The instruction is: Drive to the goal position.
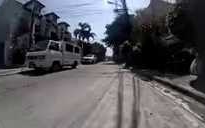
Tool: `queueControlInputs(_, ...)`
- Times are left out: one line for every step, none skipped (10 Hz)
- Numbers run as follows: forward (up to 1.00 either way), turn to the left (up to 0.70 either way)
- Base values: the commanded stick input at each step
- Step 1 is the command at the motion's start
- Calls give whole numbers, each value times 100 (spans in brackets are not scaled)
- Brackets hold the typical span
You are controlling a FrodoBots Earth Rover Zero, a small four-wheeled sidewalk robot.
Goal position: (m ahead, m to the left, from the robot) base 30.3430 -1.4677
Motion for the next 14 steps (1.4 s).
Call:
queueControlInputs(85, 0)
queueControlInputs(85, 0)
queueControlInputs(85, 0)
queueControlInputs(85, 0)
queueControlInputs(85, 0)
queueControlInputs(85, 0)
queueControlInputs(85, 0)
queueControlInputs(85, 0)
queueControlInputs(85, 0)
queueControlInputs(85, -17)
queueControlInputs(85, -34)
queueControlInputs(85, -34)
queueControlInputs(85, -34)
queueControlInputs(85, -34)
